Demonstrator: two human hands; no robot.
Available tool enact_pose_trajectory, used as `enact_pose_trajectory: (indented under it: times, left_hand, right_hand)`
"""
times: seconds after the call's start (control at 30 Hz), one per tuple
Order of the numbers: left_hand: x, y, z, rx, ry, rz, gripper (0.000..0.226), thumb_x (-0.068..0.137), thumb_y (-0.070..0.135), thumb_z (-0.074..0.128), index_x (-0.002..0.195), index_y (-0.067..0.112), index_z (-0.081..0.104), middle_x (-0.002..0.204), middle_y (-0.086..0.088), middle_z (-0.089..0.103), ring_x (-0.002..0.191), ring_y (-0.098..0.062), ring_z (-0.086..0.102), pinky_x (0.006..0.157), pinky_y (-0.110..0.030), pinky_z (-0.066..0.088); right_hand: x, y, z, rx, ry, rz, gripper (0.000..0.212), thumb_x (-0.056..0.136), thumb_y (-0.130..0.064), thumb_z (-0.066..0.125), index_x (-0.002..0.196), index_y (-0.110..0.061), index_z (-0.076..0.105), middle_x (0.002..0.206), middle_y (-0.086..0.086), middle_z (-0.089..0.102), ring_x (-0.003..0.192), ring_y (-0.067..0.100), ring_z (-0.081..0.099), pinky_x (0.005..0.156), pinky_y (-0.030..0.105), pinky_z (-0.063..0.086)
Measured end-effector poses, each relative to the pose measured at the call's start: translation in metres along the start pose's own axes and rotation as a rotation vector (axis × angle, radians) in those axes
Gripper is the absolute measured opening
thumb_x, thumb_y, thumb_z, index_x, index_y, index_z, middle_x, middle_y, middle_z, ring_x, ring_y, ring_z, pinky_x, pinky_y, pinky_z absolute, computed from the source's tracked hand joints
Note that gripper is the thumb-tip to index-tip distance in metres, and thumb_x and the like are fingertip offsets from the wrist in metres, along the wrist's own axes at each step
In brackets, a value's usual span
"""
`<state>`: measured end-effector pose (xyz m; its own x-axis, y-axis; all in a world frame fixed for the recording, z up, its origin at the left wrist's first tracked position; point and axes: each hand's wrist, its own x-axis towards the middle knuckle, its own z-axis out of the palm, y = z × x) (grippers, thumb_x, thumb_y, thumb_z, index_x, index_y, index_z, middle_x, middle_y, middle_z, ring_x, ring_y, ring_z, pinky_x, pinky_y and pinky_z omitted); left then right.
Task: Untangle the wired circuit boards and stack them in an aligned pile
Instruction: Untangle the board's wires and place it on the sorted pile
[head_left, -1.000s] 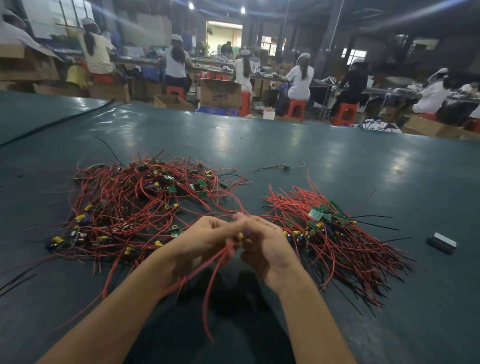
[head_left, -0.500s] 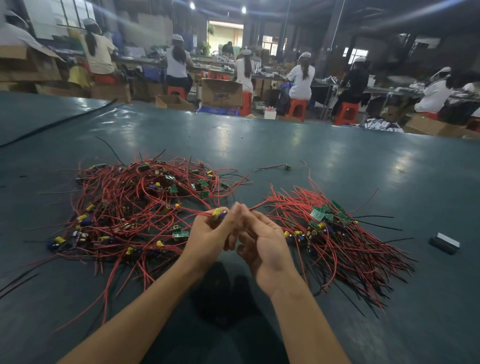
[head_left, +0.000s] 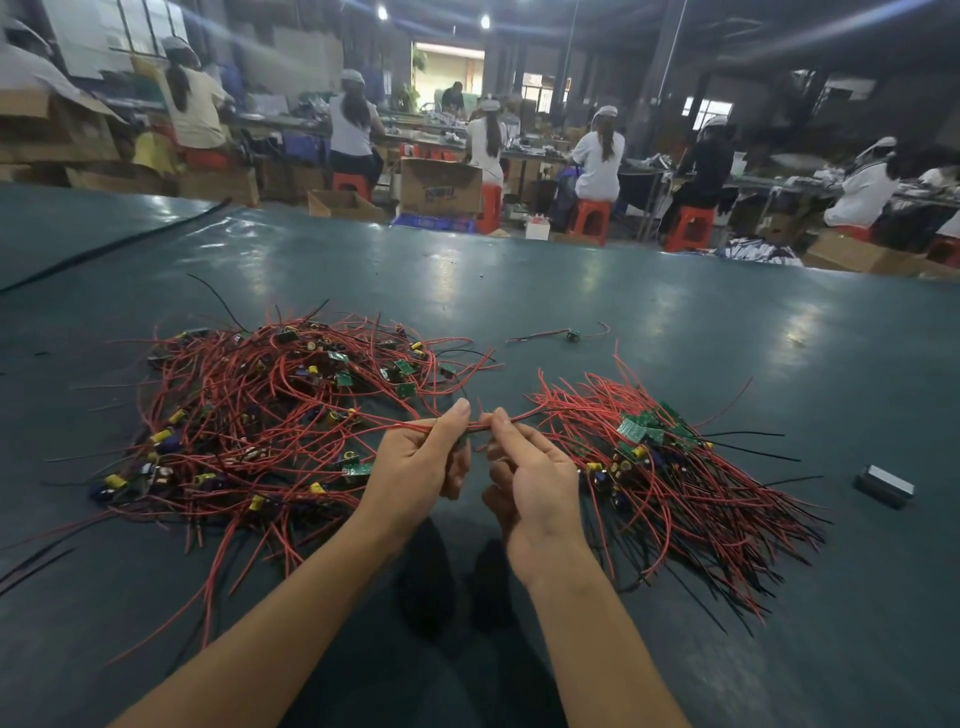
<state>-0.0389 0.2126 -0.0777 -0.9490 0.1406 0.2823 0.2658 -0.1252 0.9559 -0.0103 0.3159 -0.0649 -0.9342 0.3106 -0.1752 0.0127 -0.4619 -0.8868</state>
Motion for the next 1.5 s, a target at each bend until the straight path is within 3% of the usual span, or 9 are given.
enact_pose_trajectory:
  times: [0.33,0.5,0.67,0.77,1.07,1.17,1.3,1.37,1.5]
  left_hand:
    - [-0.001,0.005,0.006,-0.010,0.016,-0.082,0.057,0.097,0.034,0.053,0.043,0.018,0.057,0.048,-0.003,0.053,0.039,-0.011,0.045,0.043,-0.019,0.040]
    - [-0.001,0.009,0.002,-0.044,0.064,-0.114,0.054,0.097,0.030,0.054,0.048,0.006,0.050,0.046,-0.004,0.052,0.037,-0.012,0.043,0.042,-0.019,0.040]
    - [0.000,0.011,-0.001,-0.036,0.072,-0.128,0.054,0.098,0.031,0.053,0.052,0.002,0.050,0.043,-0.004,0.049,0.037,-0.014,0.042,0.043,-0.020,0.040]
    - [0.002,0.010,-0.005,-0.042,0.061,-0.141,0.055,0.097,0.033,0.054,0.051,0.003,0.050,0.045,-0.005,0.051,0.039,-0.014,0.044,0.044,-0.021,0.042]
    - [-0.002,0.012,-0.006,-0.031,-0.203,-0.170,0.053,0.086,0.050,0.046,0.057,0.013,0.071,0.056,-0.010,0.062,0.049,-0.018,0.055,0.049,-0.024,0.042]
    - [-0.002,0.012,-0.005,-0.018,-0.174,-0.118,0.054,0.091,0.046,0.041,0.064,0.012,0.072,0.058,-0.011,0.064,0.048,-0.019,0.056,0.047,-0.023,0.041]
    - [-0.002,0.012,-0.003,-0.034,-0.187,-0.091,0.052,0.089,0.050,0.039,0.071,0.013,0.072,0.061,-0.010,0.066,0.051,-0.019,0.059,0.048,-0.023,0.044]
    - [-0.002,0.011,-0.002,-0.036,-0.191,-0.093,0.049,0.088,0.050,0.042,0.063,0.018,0.070,0.059,-0.002,0.065,0.053,-0.012,0.062,0.052,-0.018,0.048]
    - [-0.001,0.011,-0.002,-0.017,-0.188,-0.066,0.048,0.088,0.046,0.045,0.056,0.020,0.069,0.054,0.001,0.062,0.049,-0.008,0.059,0.051,-0.018,0.048]
  right_hand:
    - [0.013,-0.015,-0.017,0.129,0.256,-0.049,0.017,0.086,-0.018,0.075,0.070,-0.018,0.068,0.056,-0.007,0.063,0.040,0.004,0.038,0.037,0.015,0.034]
    - [0.020,-0.015,-0.023,0.176,0.371,-0.177,0.022,0.088,-0.016,0.073,0.068,-0.019,0.065,0.053,-0.007,0.061,0.040,0.003,0.040,0.035,0.017,0.031]
    - [0.018,-0.010,-0.023,0.080,0.347,-0.297,0.007,0.089,-0.015,0.072,0.083,-0.019,0.074,0.065,-0.010,0.071,0.052,-0.001,0.060,0.041,0.016,0.043]
    - [0.016,-0.011,-0.022,0.160,0.331,-0.298,0.013,0.090,-0.008,0.069,0.091,-0.019,0.075,0.071,-0.004,0.074,0.047,0.003,0.056,0.041,0.017,0.044]
    - [0.014,-0.017,-0.028,0.290,0.419,-0.266,0.021,0.092,-0.019,0.068,0.074,-0.025,0.078,0.069,0.001,0.072,0.039,0.007,0.039,0.040,0.018,0.038]
    - [0.014,-0.015,-0.025,0.216,0.355,-0.228,0.016,0.090,-0.034,0.069,0.081,-0.023,0.075,0.078,-0.001,0.073,0.040,0.006,0.043,0.039,0.019,0.039]
    - [0.006,0.003,-0.005,-0.023,0.095,-0.046,0.036,0.086,-0.049,0.068,0.094,-0.015,0.071,0.086,0.004,0.073,0.058,0.016,0.061,0.051,0.028,0.050]
    - [-0.003,0.012,0.006,-0.079,-0.007,-0.029,0.034,0.083,-0.047,0.071,0.085,-0.013,0.076,0.081,0.009,0.075,0.067,0.024,0.069,0.064,0.036,0.058]
    - [-0.007,0.013,0.012,-0.072,0.007,-0.117,0.023,0.087,-0.028,0.073,0.066,-0.021,0.078,0.066,0.005,0.069,0.063,0.022,0.064,0.054,0.031,0.055]
